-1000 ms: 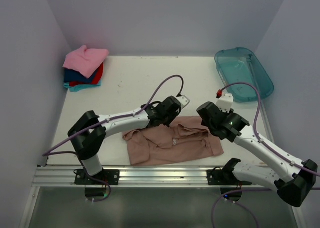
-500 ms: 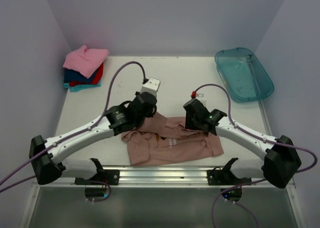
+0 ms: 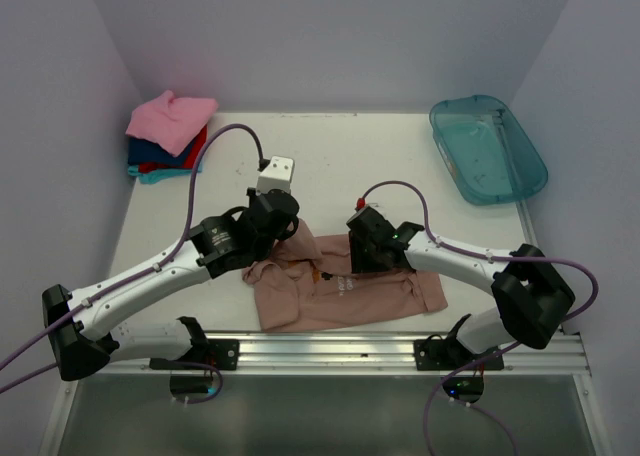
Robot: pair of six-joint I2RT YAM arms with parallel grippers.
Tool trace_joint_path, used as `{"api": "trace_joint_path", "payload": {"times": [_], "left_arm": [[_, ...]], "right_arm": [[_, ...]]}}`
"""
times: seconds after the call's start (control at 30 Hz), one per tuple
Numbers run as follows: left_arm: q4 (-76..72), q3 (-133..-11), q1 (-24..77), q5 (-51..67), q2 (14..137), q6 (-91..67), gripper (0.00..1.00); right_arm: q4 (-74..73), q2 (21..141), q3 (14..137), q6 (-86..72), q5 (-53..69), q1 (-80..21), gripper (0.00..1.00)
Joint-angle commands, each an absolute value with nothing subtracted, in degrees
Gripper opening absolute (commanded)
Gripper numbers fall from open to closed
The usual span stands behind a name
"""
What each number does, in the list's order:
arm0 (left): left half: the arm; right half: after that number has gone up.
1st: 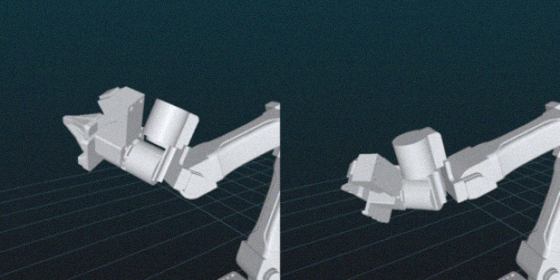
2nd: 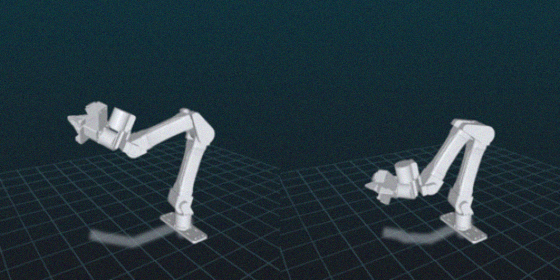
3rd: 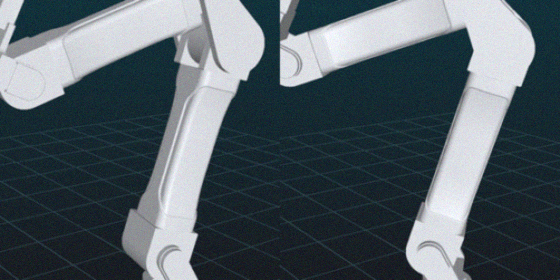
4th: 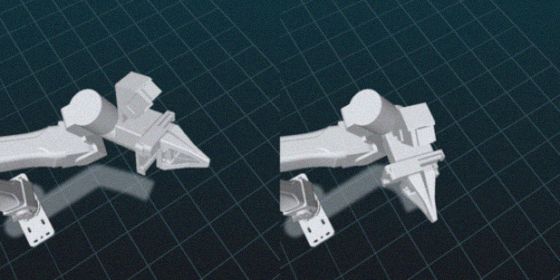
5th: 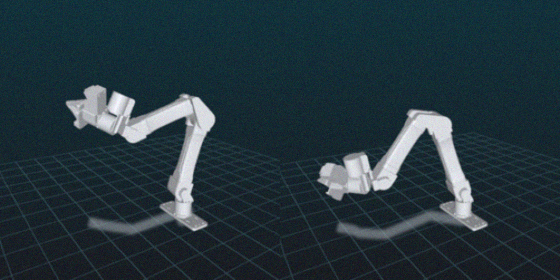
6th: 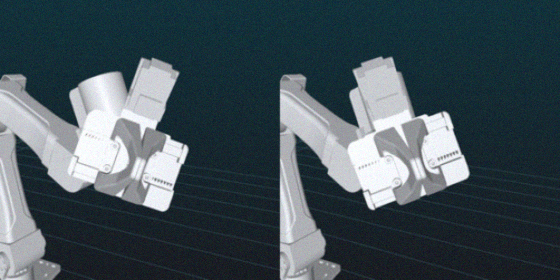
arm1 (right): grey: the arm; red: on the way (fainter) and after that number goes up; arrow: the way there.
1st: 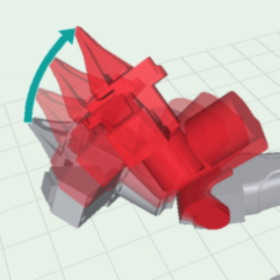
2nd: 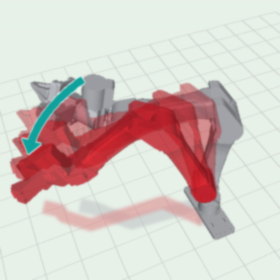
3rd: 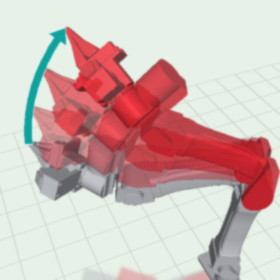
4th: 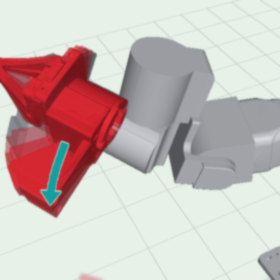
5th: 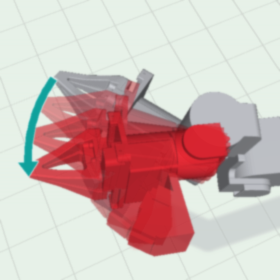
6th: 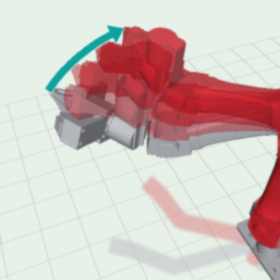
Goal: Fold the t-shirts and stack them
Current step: Flatten out the tshirt
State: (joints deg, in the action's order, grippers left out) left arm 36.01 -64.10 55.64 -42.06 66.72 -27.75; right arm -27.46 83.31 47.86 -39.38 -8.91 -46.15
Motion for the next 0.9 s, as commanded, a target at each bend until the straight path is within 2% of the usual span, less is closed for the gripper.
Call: {"api": "trace_joint_path", "payload": {"times": [0.0,0.2,0.47,0.6,0.63,0.77,0.87], "left_arm": [[36.5,-64.0,55.6,-44.5,65.1,-29.8,0.00],[36.6,-63.8,55.6,-45.0,64.2,-29.9,0.00],[36.6,-64.0,55.6,-44.6,63.6,-29.8,0.00],[36.6,-64.0,55.6,-44.4,63.6,-29.8,0.00],[36.5,-64.0,55.6,-44.5,63.6,-29.8,0.00],[36.7,-63.9,55.6,-44.4,63.7,-29.8,0.00],[36.8,-63.8,55.6,-44.4,63.7,-29.9,0.00]], "right_arm": [[-25.9,83.0,47.7,-38.9,-8.2,-46.6,0.44],[-25.6,84.3,46.1,-39.3,-8.9,-46.7,0.36],[-27.1,86.0,46.5,-38.9,-13.5,-46.8,0.35],[-27.1,85.8,47.0,-38.9,-14.0,-46.8,0.24],[-27.2,85.7,47.3,-38.9,-14.3,-46.8,0.17],[-28.6,84.6,48.2,-38.8,-15.3,-46.8,0.02],[-30.1,82.9,48.7,-38.8,-15.9,-46.8,0.00]]}}
